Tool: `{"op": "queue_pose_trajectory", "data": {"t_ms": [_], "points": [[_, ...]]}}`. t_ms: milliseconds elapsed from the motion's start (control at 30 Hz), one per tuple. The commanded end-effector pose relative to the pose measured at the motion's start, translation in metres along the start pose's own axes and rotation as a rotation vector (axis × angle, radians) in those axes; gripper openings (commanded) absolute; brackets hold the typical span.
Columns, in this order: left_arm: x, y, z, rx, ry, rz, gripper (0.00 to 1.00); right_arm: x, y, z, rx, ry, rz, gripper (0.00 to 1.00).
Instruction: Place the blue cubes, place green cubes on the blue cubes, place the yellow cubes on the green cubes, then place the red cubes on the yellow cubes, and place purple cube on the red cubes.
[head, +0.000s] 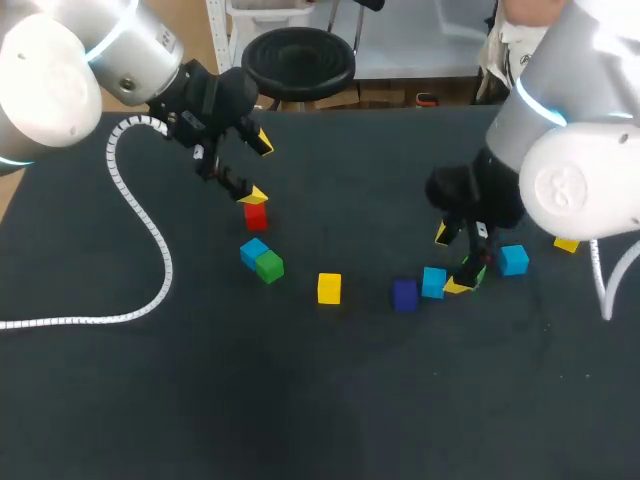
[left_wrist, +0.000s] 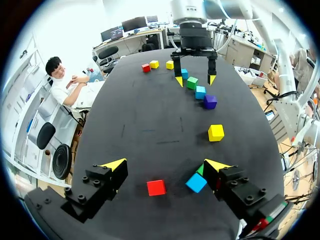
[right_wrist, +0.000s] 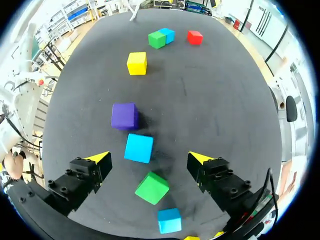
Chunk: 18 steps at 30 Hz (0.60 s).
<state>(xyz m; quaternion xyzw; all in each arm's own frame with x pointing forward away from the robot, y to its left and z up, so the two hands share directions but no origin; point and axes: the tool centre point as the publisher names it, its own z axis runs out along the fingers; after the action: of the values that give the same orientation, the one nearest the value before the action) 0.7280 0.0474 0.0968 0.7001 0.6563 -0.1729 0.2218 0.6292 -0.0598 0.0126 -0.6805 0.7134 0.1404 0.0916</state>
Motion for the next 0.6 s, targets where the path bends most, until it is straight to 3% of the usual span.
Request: {"op": "queue_pose_trajectory", "data": {"t_ms": [33,267,600], "points": [[-0.001,0.001,0.0,0.002,0.006,-0.003,1.0,-0.005,-0.012,0.012,-0.053,-0.011,-0.006,1.0],[-0.001,0.001,0.0,0.002,0.006,-0.003,1.0,-0.002,-0.02,0.032,-0.082,-0.073,0.005,1.0],[-0.001,0.001,0.0,0.002,0.006,-0.003,1.0,-0.001,-0.02,0.034,-0.087,-0.11,-0.017,1.0]]}}
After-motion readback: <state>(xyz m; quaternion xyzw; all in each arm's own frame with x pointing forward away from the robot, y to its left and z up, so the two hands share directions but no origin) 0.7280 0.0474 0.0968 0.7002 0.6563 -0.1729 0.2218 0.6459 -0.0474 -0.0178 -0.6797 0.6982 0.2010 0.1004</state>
